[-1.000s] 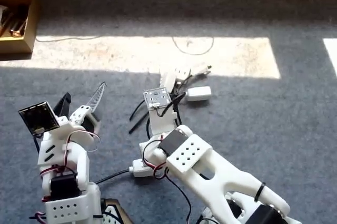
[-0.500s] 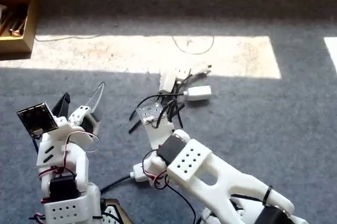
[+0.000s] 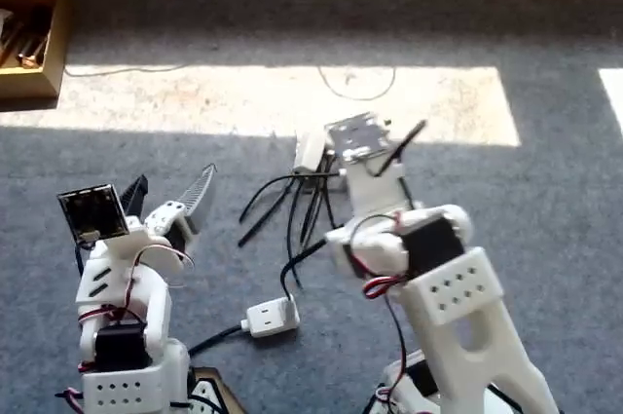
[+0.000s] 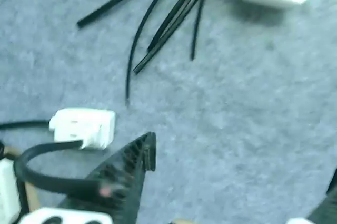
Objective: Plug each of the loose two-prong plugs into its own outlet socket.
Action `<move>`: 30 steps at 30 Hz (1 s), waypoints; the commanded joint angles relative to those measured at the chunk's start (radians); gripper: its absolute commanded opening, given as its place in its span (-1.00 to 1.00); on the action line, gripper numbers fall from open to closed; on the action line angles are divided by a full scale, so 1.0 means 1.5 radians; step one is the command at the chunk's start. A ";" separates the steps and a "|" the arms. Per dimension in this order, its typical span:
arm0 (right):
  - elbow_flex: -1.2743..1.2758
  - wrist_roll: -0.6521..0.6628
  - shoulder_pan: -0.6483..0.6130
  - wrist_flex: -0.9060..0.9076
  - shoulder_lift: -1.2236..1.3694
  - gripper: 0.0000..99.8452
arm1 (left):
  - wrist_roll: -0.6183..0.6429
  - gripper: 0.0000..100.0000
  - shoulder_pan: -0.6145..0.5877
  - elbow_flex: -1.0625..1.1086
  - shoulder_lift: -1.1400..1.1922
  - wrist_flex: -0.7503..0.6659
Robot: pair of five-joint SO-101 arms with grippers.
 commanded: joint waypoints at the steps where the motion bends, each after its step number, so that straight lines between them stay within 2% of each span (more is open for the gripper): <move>1: -0.018 0.056 0.263 -0.058 -0.109 -0.06 | -0.024 -0.29 0.031 -0.080 0.002 0.081; 4: 0.127 0.150 0.328 -0.071 -0.124 -0.06 | -0.049 -0.29 0.051 -0.146 0.003 0.174; 7: 0.306 0.169 0.363 -0.188 -0.133 -0.13 | -0.094 -0.29 0.073 -0.204 0.018 0.257; 10: 0.435 0.166 0.374 -0.326 -0.136 -0.52 | -0.148 -0.29 0.083 -0.254 0.103 0.321; 12: 0.481 0.164 0.373 -0.384 -0.135 -0.82 | -0.214 -0.29 0.083 -0.288 0.191 0.343; 13: 0.498 0.164 0.373 -0.405 -0.138 -0.91 | -0.258 -0.29 0.083 -0.308 0.239 0.352; 16: 0.532 0.140 0.373 -0.445 -0.137 -0.87 | -0.398 -0.29 0.080 -0.390 0.386 0.405; 20: 0.549 0.135 0.378 -0.456 -0.139 -0.88 | -0.625 -0.34 0.084 -0.507 0.552 0.557; 23: 0.566 0.133 0.374 -0.481 -0.135 -0.88 | -0.787 -0.43 0.115 -0.535 0.611 0.642; 24: 0.582 0.134 0.374 -0.503 -0.137 -0.88 | -0.810 -0.42 0.137 -0.532 0.619 0.653; 27: 0.617 0.134 0.378 -0.559 -0.136 -0.88 | -0.808 -0.43 0.242 -0.489 0.621 0.641; 30: 0.627 0.134 0.378 -0.561 -0.136 -0.88 | -0.748 -0.43 0.368 -0.424 0.621 0.581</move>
